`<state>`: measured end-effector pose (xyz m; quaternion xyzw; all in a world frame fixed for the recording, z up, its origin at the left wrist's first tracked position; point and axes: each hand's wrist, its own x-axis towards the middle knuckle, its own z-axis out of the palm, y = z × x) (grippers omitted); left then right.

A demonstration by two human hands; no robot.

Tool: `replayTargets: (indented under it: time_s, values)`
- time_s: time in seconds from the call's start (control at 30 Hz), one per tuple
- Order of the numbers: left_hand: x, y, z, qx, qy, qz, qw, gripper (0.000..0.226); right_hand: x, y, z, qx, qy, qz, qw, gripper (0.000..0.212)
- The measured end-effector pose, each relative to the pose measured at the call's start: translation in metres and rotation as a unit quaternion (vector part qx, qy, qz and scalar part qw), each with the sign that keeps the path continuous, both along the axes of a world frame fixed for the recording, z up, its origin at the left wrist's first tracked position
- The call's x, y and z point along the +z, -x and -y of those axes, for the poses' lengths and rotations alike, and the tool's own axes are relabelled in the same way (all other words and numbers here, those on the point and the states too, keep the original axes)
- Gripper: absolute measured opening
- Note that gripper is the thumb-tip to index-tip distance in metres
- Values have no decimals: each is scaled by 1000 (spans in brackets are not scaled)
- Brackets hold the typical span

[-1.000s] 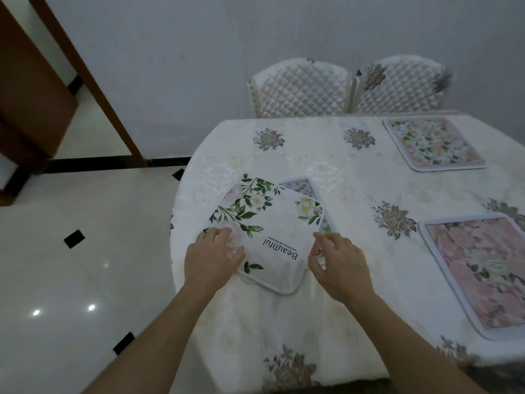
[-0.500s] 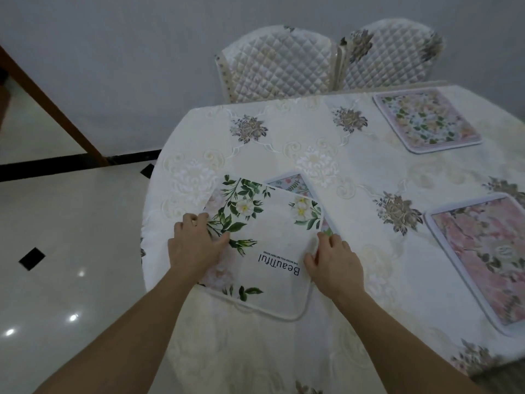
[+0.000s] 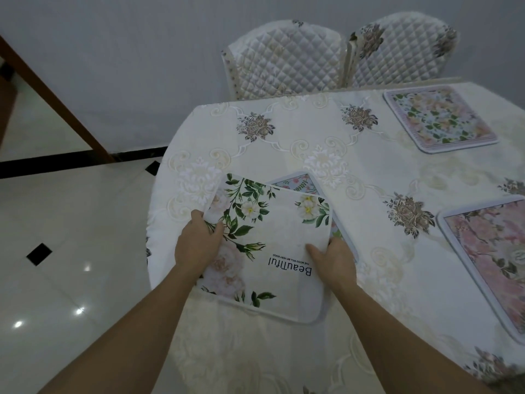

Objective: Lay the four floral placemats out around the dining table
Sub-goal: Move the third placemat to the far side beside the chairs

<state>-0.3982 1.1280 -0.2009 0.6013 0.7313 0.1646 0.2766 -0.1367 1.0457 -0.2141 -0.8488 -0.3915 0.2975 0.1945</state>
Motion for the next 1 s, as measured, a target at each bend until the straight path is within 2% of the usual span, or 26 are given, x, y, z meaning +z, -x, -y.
replayTargets:
  time_s: [0.2, 0.33, 0.47, 1.0]
  values:
    - [-2, -4, 20, 33, 1, 53, 998, 23, 8, 1, -3, 12, -58, -23, 998, 33]
    - [5, -15, 39, 51, -22, 79, 995, 24, 19, -8, -3, 14, -77, -54, 995, 35]
    - [12, -34, 63, 64, -25, 101, 992, 27, 27, -25, 6, 8, -89, -62, 994, 22]
    - [49, -139, 188, 103, -34, 128, 986, 23, 60, -132, 101, 65, -124, -83, 987, 18]
